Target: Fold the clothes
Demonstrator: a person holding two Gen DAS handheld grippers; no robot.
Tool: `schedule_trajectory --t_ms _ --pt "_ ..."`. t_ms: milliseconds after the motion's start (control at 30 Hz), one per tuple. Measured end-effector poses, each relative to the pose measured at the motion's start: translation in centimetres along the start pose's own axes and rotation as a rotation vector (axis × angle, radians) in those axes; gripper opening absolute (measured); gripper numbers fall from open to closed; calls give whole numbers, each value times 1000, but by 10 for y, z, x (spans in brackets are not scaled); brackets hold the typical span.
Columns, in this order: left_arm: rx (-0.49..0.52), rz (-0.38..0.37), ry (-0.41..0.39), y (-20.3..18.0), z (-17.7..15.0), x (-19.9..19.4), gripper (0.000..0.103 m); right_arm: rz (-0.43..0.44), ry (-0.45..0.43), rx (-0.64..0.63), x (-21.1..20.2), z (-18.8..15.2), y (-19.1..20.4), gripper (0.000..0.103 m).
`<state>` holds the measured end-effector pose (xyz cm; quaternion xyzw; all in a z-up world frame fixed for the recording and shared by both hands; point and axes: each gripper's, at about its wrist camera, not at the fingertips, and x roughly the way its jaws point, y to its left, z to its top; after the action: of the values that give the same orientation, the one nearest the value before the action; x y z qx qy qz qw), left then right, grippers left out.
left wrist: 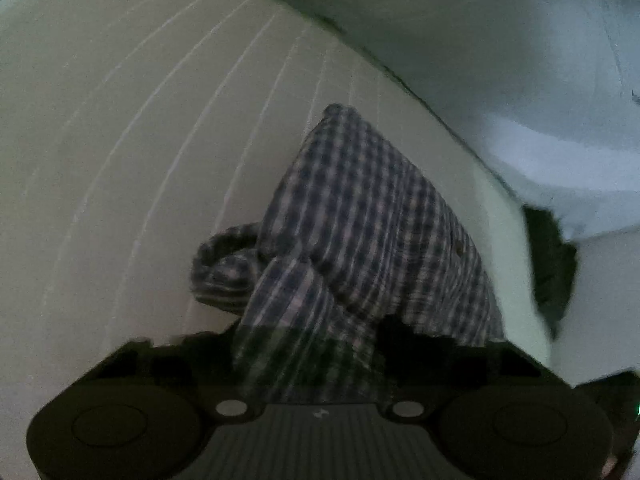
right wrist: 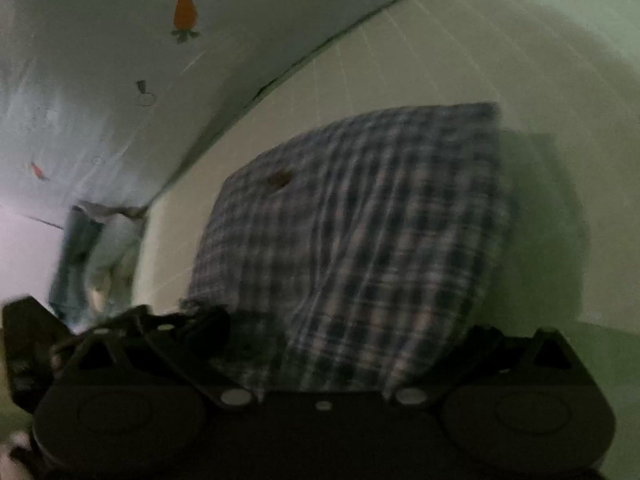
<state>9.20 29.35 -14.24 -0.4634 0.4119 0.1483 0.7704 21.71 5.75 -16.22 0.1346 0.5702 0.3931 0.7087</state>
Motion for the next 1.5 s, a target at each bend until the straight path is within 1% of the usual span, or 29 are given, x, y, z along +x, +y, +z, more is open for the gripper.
schedule_trajectory --t_ms 67,100,133,167,233,267,300,367,467,567,733,833,933,1133,1300,1433,1500 --pt "-6 14 -18 6 -19 -10 54 -38 17 -58 -3 -12 9 87" --pt "-12 20 -28 9 -29 -16 51 -32 30 -66 -5 -15 11 84" --pt "-20 23 -37 11 -40 -21 46 -26 43 -74 -8 -19 13 78" --pt "-24 25 -47 12 -49 -27 44 -20 56 -83 -10 -23 15 71" --pt "-29 25 -69 14 -67 -37 36 -9 81 -99 -14 -30 20 62" --pt "-35 24 -84 14 -74 -42 34 -3 94 -108 -16 -33 22 57" --pt "-47 21 -105 15 -80 -47 32 3 107 -116 -18 -37 24 55" --pt "-69 17 -147 16 -91 -58 30 14 133 -133 -22 -44 28 47" --pt "-96 27 -210 18 -108 -77 29 32 172 -158 -29 -55 34 42" --pt "-118 37 -271 20 -122 -98 29 60 195 -194 -35 -67 45 41" --pt "-132 66 -332 20 -135 -131 29 127 202 -220 -47 -83 62 41" --pt "-121 90 -355 20 -140 -148 29 163 209 -230 -59 -93 67 41" --pt "-114 105 -373 20 -143 -162 29 182 200 -228 -61 -99 76 41" --pt "-88 98 -402 26 -147 -184 29 214 173 -221 -62 -109 98 41" --pt "-42 84 -396 42 -131 -200 29 221 137 -209 -55 -117 121 41" --pt "12 80 -395 64 -102 -218 29 221 103 -197 -45 -123 144 41" --pt "22 69 -400 80 -83 -230 29 227 86 -188 -34 -126 164 41"
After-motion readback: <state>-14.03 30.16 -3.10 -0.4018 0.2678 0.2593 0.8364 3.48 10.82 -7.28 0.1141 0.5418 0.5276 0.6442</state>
